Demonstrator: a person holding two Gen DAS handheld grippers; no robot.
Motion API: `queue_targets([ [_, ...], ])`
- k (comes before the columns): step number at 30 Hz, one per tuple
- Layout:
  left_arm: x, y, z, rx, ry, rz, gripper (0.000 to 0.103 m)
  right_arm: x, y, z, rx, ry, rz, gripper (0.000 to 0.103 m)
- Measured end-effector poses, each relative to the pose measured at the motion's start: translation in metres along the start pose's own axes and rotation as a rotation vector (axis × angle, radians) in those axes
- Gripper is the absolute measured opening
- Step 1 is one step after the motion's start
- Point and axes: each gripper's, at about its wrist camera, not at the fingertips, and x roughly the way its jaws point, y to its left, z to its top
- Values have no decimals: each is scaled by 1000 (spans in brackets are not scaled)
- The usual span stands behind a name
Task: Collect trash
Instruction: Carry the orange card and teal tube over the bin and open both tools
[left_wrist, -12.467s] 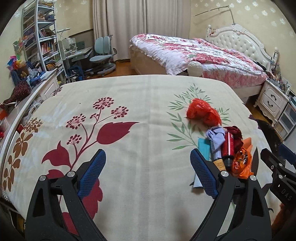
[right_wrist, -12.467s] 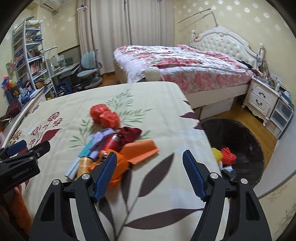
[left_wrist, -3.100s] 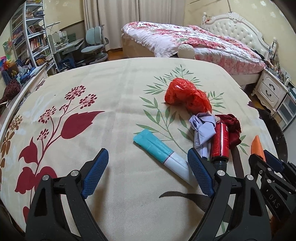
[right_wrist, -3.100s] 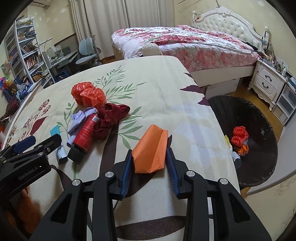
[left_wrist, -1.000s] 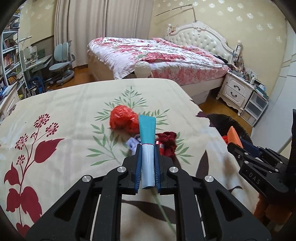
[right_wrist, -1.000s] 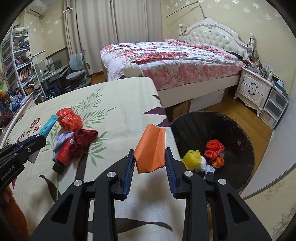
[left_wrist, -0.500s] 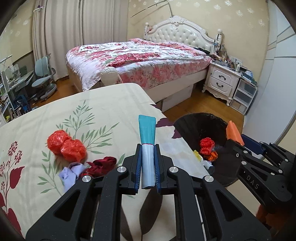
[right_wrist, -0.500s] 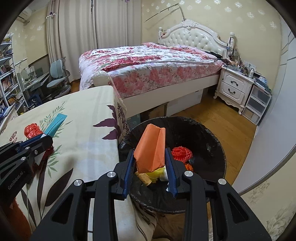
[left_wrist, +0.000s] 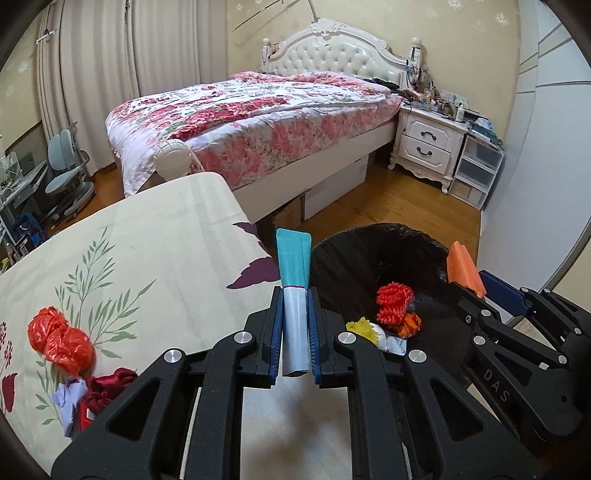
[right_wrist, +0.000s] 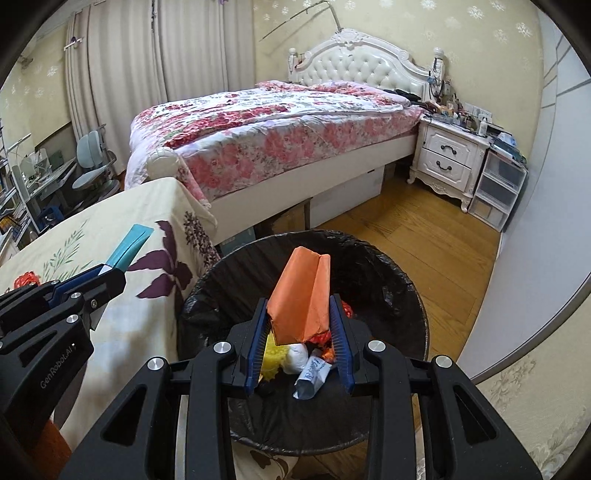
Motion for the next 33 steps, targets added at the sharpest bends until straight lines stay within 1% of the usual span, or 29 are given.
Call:
queue_targets([
  [7,24,-17,8,18,28,-4,13,17,-14,3,29,22,-19,33],
  [18,40,-23,9,33,66,6,14,29,-24,0,42,51,-47,34],
  [21,41,-24,11,36,66,4,17,31,-22,1,40,53,-55,37],
  [22,40,-24,11,38,63,3,19,30,-23,1,39,51,-58,43],
  [23,40,-24,12,41,61,3,25,30,-22,1,37,48,-64,48],
  [24,39,-24,12,43,59,3,28,28,-22,1,35,43,-69,49],
  [26,37,-25,11,44,52,3,40,26,-22,1,30,38,-80,49],
  [27,36,-24,11,43,48,5,42,25,-22,1,29,37,-84,50],
  [29,33,-23,11,38,42,12,53,23,-23,1,30,34,-90,52],
  [33,25,-17,11,18,30,22,64,18,-23,1,27,26,-106,57],
])
